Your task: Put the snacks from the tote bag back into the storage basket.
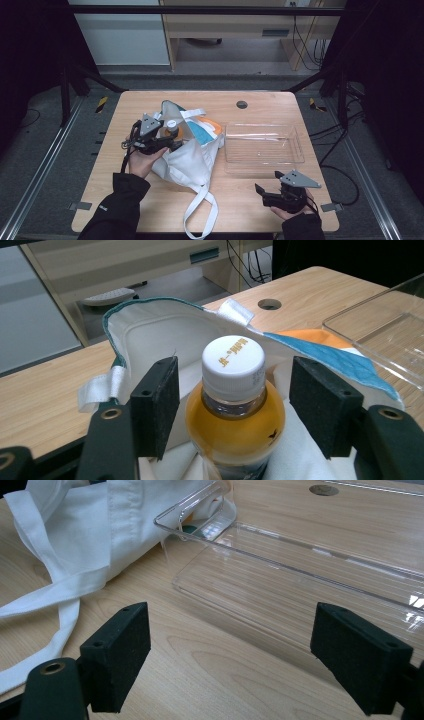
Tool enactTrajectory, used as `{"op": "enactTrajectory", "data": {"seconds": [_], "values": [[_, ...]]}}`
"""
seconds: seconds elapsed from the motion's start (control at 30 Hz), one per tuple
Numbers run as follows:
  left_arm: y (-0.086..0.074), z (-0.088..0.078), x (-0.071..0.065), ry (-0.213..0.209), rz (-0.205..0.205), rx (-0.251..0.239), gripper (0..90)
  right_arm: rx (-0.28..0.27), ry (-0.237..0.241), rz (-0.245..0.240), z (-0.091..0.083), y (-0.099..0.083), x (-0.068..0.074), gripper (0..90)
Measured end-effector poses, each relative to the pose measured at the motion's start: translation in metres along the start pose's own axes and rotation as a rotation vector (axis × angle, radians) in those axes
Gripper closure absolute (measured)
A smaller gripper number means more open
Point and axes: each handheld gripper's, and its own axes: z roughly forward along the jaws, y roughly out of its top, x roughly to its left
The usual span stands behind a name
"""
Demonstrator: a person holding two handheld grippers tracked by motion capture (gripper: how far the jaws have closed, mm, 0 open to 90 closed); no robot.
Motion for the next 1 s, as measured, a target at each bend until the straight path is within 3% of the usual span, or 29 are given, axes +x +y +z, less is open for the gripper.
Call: {"op": "enactTrajectory", "data": {"seconds": [0.37,0.77,1.0], "values": [[-0.0032,0.0098,-0.0033,0.008,0.016,0.023,44.0,0.004,0.002,0.0,0.0015,-0.0009,0.0008,17.1],[-0.0019,0.0093,0.0015,-0.003,-0.038,-0.018,56.0,0.011,0.002,-0.001,0.0026,-0.0013,0.0008,17.1],[-0.0007,0.0106,0.0002,0.003,-0.032,-0.015,57.8,0.01,0.003,0.002,0.0028,-0.0015,0.001,17.1]]}}
